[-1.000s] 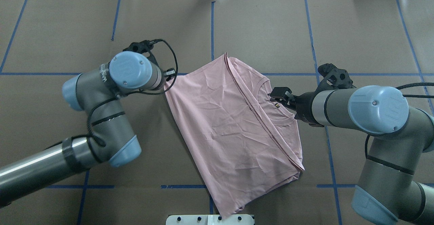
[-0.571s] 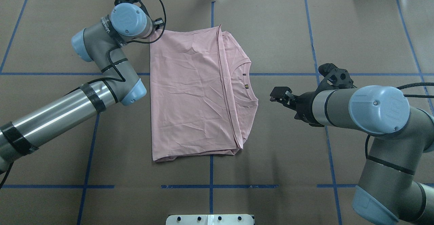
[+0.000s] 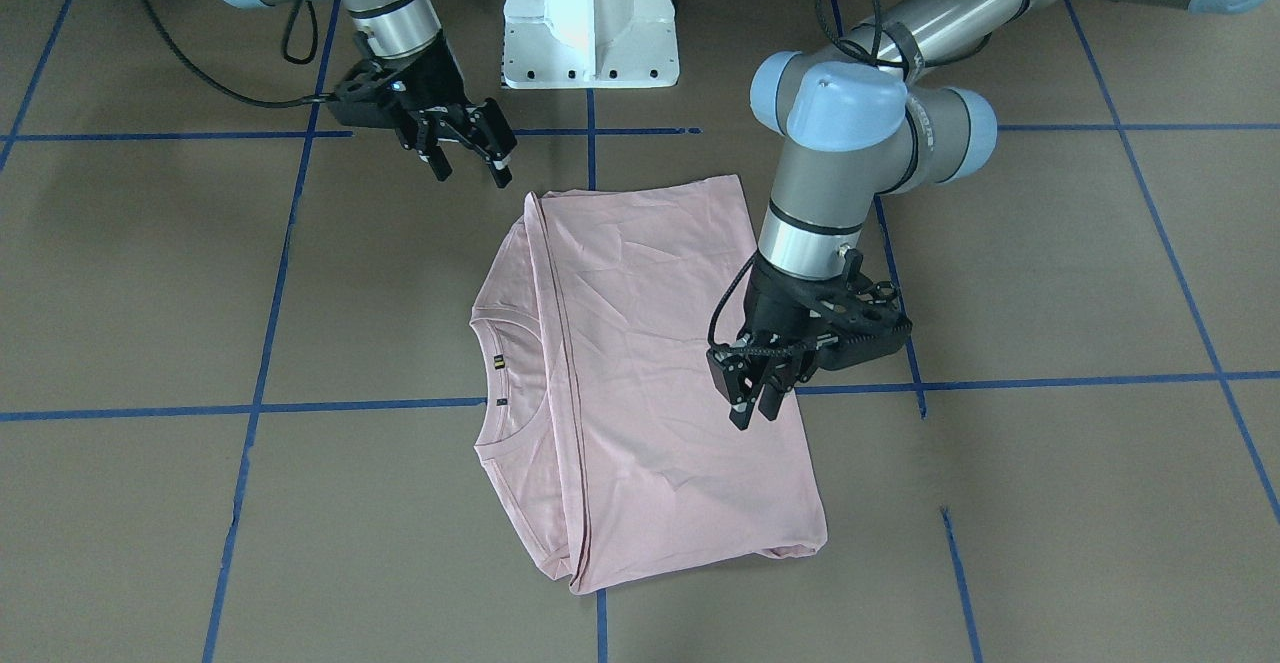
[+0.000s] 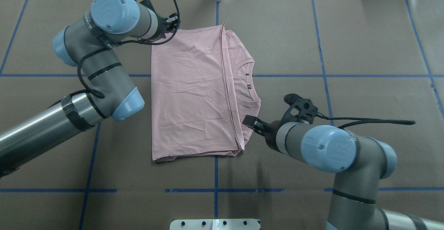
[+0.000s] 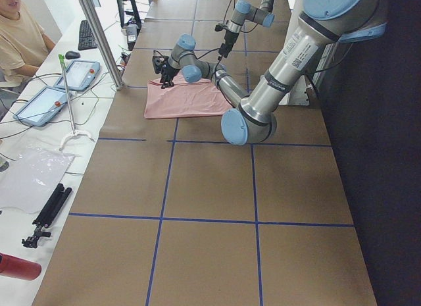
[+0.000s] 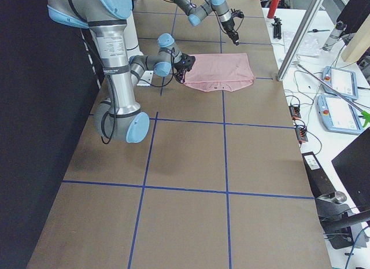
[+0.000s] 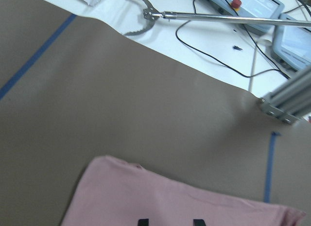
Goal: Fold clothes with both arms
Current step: 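Release the shirt and withdraw both grippers, then lower both grippers to the folded shirt edge nearest the robot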
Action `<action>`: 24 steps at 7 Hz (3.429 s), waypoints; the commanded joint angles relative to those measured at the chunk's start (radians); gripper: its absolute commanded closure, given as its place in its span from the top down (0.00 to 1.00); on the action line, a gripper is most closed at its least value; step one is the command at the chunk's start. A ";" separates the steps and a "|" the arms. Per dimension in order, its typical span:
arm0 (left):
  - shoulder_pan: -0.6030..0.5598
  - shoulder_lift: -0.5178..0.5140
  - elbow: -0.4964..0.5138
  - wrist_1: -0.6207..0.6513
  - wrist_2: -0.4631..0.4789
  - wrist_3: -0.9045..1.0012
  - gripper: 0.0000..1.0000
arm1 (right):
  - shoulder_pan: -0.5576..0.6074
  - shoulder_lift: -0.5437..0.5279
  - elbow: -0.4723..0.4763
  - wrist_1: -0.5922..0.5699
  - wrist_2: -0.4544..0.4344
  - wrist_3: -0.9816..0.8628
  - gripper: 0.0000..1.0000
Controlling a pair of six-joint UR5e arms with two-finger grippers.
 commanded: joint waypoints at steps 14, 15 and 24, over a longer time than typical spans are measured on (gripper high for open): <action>0.078 0.157 -0.169 0.029 0.001 -0.037 0.45 | -0.043 0.077 -0.116 -0.008 -0.020 0.111 0.00; 0.120 0.211 -0.251 0.030 0.001 -0.114 0.45 | -0.083 0.036 -0.053 -0.008 -0.022 0.115 0.00; 0.540 0.429 -0.448 0.150 0.039 -0.373 0.50 | -0.149 -0.003 0.020 -0.093 -0.030 0.139 0.00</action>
